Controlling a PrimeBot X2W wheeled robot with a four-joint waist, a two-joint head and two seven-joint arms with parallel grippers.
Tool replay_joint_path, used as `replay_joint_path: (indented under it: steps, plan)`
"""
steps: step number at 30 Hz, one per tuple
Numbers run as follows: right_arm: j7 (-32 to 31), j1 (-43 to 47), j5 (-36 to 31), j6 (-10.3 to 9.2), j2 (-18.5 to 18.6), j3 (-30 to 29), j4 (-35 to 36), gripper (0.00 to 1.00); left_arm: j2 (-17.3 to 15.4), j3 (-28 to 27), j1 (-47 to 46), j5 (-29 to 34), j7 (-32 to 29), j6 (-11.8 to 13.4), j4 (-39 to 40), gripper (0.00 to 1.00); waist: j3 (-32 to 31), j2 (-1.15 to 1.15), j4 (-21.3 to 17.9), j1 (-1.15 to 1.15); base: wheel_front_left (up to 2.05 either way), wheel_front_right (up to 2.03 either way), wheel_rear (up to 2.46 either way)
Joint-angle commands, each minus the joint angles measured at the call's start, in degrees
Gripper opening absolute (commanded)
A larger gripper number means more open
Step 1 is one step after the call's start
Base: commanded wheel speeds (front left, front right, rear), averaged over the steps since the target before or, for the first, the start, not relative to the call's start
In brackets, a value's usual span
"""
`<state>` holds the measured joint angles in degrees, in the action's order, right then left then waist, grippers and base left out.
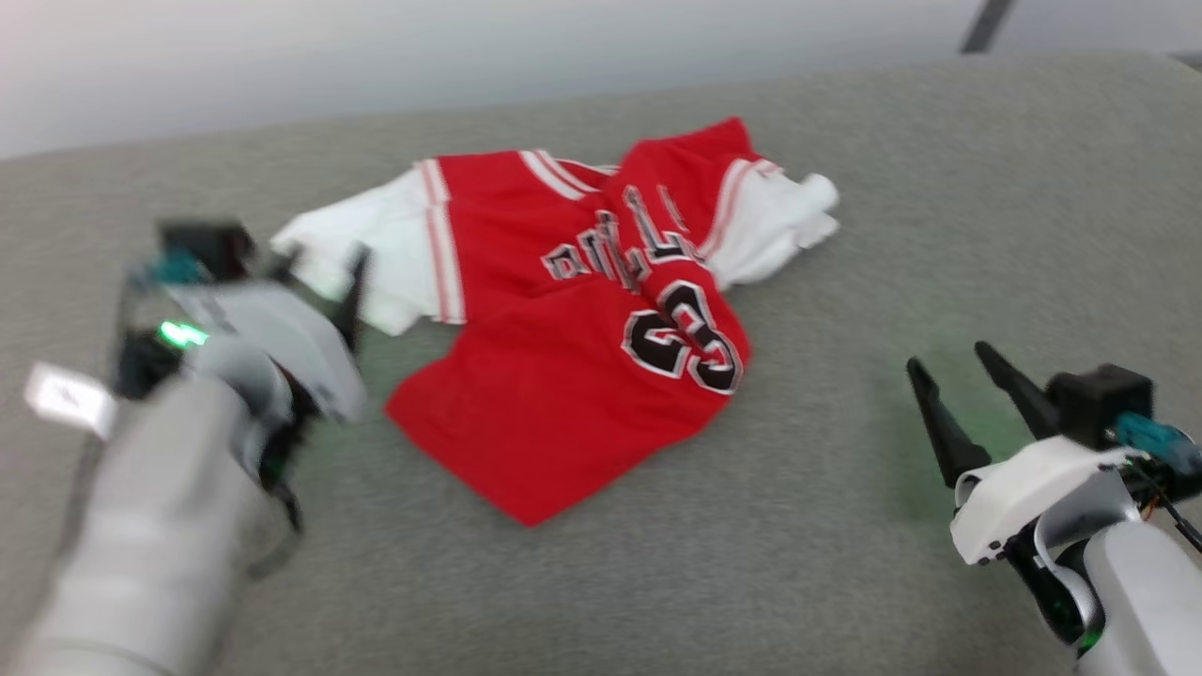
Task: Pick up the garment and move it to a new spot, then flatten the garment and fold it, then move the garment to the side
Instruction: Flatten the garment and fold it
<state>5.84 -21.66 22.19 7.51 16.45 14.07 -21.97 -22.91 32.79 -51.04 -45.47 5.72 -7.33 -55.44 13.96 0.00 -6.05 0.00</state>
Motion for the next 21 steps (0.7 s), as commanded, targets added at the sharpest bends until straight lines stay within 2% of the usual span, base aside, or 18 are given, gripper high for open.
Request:
replay_joint_path:
  steps: [1,4,9,14,17,21]
  plan:
    - [-2.04,-1.42,0.83,-0.03,1.09,1.74,-0.35,1.00,0.60,0.32,2.88,-0.10,2.49,-0.20,1.42,1.00,-3.10,0.00,4.71,0.00,0.00,0.00,0.00]
    - [-7.40,-4.35,2.85,-0.04,4.13,4.30,-0.90,1.00,2.20,1.12,7.91,0.88,7.26,0.46,4.97,1.00,-3.52,0.00,8.12,0.00,0.00,0.00,0.00]
    - [-15.29,-10.54,7.74,-0.04,7.98,6.82,-2.61,1.00,3.93,0.45,15.40,5.13,9.43,5.88,12.75,1.00,-2.53,0.00,12.75,0.00,0.00,0.00,0.00]
    - [-26.74,-17.07,13.94,-0.04,10.93,8.62,-8.38,1.00,4.70,-3.78,23.86,13.31,9.39,11.46,27.15,1.00,-0.65,0.00,16.27,0.00,0.00,0.00,0.00]
    - [-32.95,-20.44,16.38,-0.04,12.32,9.01,-13.13,1.00,5.58,-6.48,28.46,17.84,9.41,13.24,34.08,1.00,-0.38,0.00,18.10,0.00,0.00,0.00,0.00]
    - [-39.52,-25.14,17.19,-0.04,13.15,9.01,-19.73,1.00,6.55,-9.26,33.37,22.32,9.43,13.79,40.49,1.00,0.39,0.00,19.80,0.00,0.00,0.00,0.00]
